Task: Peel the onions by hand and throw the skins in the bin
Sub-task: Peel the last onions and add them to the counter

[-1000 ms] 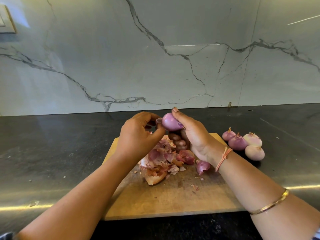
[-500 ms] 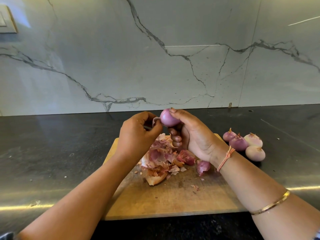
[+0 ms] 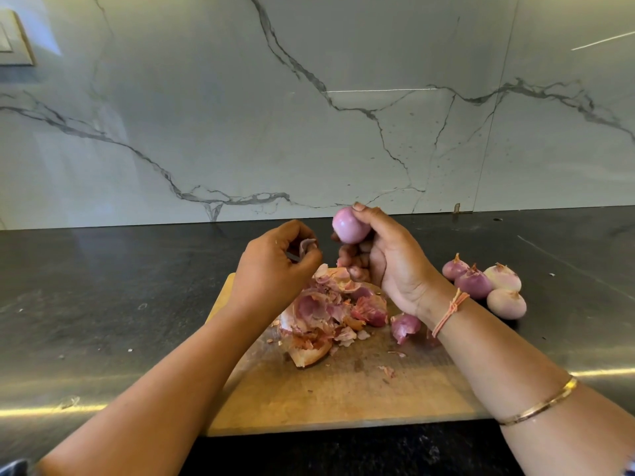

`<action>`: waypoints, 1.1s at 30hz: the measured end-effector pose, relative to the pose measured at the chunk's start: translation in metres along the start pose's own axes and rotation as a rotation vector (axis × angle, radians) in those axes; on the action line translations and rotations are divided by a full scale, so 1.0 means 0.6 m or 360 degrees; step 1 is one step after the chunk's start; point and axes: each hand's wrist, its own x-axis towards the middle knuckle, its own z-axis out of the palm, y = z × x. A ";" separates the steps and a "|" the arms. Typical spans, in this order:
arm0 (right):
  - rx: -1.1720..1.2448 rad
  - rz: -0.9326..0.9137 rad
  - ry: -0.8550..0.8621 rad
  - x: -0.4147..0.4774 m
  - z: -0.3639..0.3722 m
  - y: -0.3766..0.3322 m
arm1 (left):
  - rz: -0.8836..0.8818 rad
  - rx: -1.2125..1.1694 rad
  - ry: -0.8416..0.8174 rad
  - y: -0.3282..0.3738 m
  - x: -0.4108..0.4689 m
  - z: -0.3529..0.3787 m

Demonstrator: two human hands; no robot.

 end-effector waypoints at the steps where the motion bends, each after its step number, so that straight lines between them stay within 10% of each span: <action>1: -0.0012 -0.0026 0.0003 0.000 0.001 0.001 | 0.0001 0.0010 -0.0025 0.000 0.000 -0.001; 12: -0.0911 -0.0543 0.0236 0.000 0.000 0.021 | 0.0078 0.0030 -0.0095 0.005 -0.001 -0.004; 33: -0.1312 -0.0801 0.0154 -0.007 0.003 0.022 | -0.0174 -0.0722 0.0017 0.024 -0.002 -0.006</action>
